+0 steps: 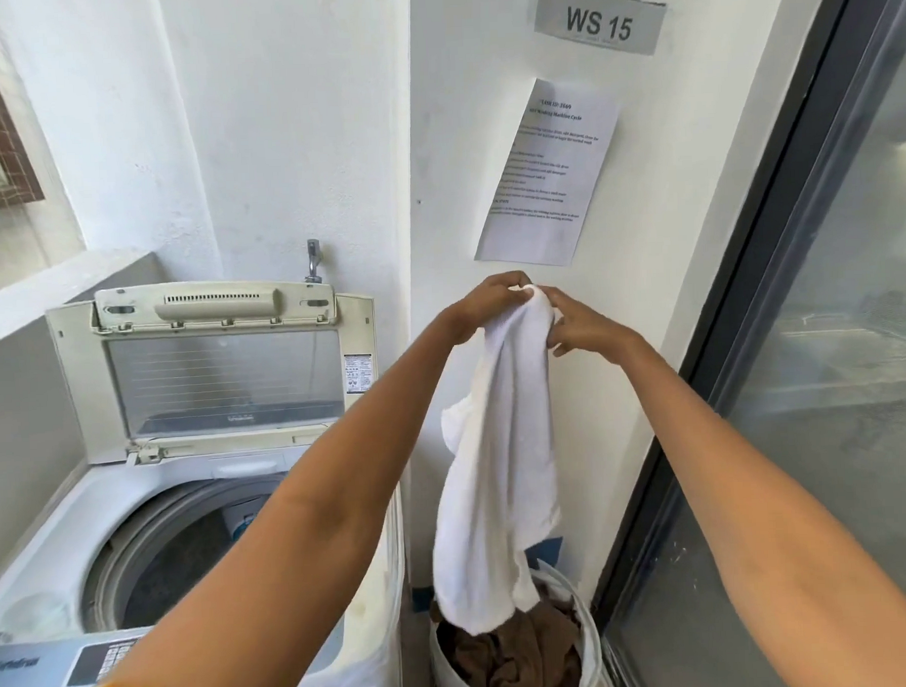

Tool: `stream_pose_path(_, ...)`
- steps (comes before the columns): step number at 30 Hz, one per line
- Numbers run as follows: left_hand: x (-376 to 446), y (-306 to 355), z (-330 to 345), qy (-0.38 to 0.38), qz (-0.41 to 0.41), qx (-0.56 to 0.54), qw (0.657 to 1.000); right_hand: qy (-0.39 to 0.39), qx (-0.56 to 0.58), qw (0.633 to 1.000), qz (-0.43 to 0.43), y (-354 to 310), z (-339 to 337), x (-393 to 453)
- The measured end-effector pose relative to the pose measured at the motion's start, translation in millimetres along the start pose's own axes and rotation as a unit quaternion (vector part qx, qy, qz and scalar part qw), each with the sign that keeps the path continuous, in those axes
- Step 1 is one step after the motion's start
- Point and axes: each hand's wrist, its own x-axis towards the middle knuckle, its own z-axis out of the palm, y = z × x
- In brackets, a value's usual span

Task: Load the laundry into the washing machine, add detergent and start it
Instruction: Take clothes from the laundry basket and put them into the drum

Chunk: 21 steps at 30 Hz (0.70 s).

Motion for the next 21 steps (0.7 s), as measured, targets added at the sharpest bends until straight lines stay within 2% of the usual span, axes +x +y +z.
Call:
stream_pose_path(2,-3,4,-12,0.001,0.021,0.001,1.0,-0.085,-0.082,0.993,0.022,-7,-1,5)
stream_pose_path(3,-4,4,-19,0.004,0.035,0.006,0.999,-0.088,-0.109,0.99,0.031,-6,1,8)
stream_pose_path(5,-12,3,-36,0.012,0.057,0.027,0.998,-0.019,-0.117,0.993,0.006,-5,5,12)
stream_pose_path(7,-23,-3,-55,0.026,0.055,0.075,0.995,0.095,-0.094,0.991,-0.024,-4,5,17)
stream_pose_path(10,-38,-26,-74,0.02,-0.028,0.209,0.977,0.198,-0.083,0.975,-0.059,-18,0,22)
stream_pose_path(12,-47,-47,-75,-0.028,-0.111,0.317,0.942,0.215,-0.081,0.971,-0.073,-36,-1,26)
stream_pose_path(14,-51,-66,-74,-0.047,-0.188,0.349,0.917,0.233,-0.085,0.965,-0.081,-51,-5,30)
stream_pose_path(15,-51,-73,-76,-0.021,-0.212,0.35,0.912,0.24,-0.101,0.962,-0.078,-56,-7,32)
stream_pose_path(17,-53,-79,-83,0.088,-0.226,0.378,0.894,0.232,-0.157,0.958,-0.057,-60,-13,34)
stream_pose_path(19,-51,-76,-94,0.211,-0.19,0.422,0.861,0.182,-0.284,0.941,-0.021,-58,-21,31)
stream_pose_path(21,-48,-65,-101,0.288,-0.144,0.381,0.867,0.109,-0.386,0.916,0.016,-55,-30,26)
